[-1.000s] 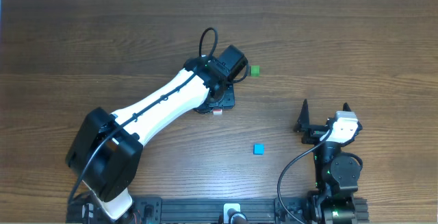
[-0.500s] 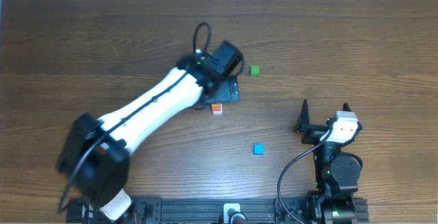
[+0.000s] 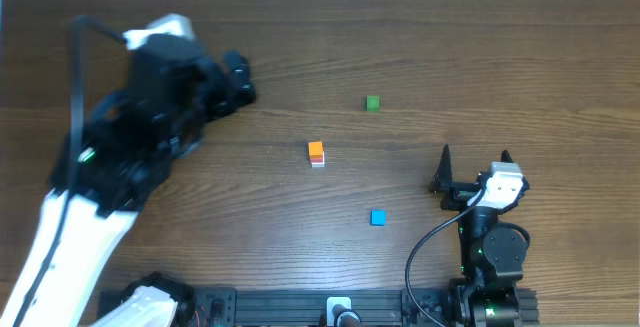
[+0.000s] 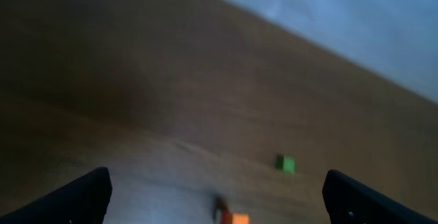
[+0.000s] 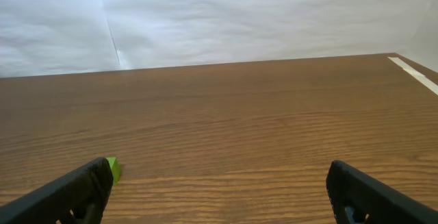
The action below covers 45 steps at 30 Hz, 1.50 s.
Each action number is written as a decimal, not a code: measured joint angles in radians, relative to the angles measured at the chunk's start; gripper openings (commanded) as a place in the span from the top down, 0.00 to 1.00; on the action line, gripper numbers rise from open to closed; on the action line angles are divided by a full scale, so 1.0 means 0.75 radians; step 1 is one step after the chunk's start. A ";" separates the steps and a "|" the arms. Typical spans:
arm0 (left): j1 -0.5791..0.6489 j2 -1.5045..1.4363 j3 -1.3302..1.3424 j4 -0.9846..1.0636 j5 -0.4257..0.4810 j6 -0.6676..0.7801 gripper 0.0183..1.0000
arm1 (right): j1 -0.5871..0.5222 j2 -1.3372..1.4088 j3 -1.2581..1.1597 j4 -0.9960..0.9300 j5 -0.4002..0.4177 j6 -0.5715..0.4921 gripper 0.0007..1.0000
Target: Stack Cubes
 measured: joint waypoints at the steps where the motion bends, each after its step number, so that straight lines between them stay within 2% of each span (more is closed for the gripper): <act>1: 0.037 -0.038 -0.001 0.011 -0.001 0.041 0.00 | 0.000 0.000 0.000 0.000 0.000 -0.001 0.01; 8: 0.305 -0.300 -0.161 0.199 0.049 0.262 0.00 | 0.001 0.000 0.000 0.001 0.000 -0.001 0.01; 14: 0.424 -0.604 -0.498 0.443 0.130 0.381 0.00 | 0.001 0.000 0.000 0.000 0.000 0.000 0.01; 23: 0.444 -1.078 -1.181 0.917 0.285 0.428 0.00 | 0.000 0.000 0.000 0.000 0.000 -0.001 0.01; 28: 0.444 -1.273 -1.472 1.070 0.350 0.457 0.00 | 0.000 0.000 0.000 0.000 0.000 -0.001 0.01; 37: 0.447 -1.455 -1.744 1.099 0.399 0.746 0.00 | 0.000 0.000 -0.001 0.000 0.000 -0.001 0.01; 45: 0.466 -1.522 -1.816 1.115 0.405 0.944 0.00 | 0.000 0.000 -0.001 0.000 0.000 0.000 0.01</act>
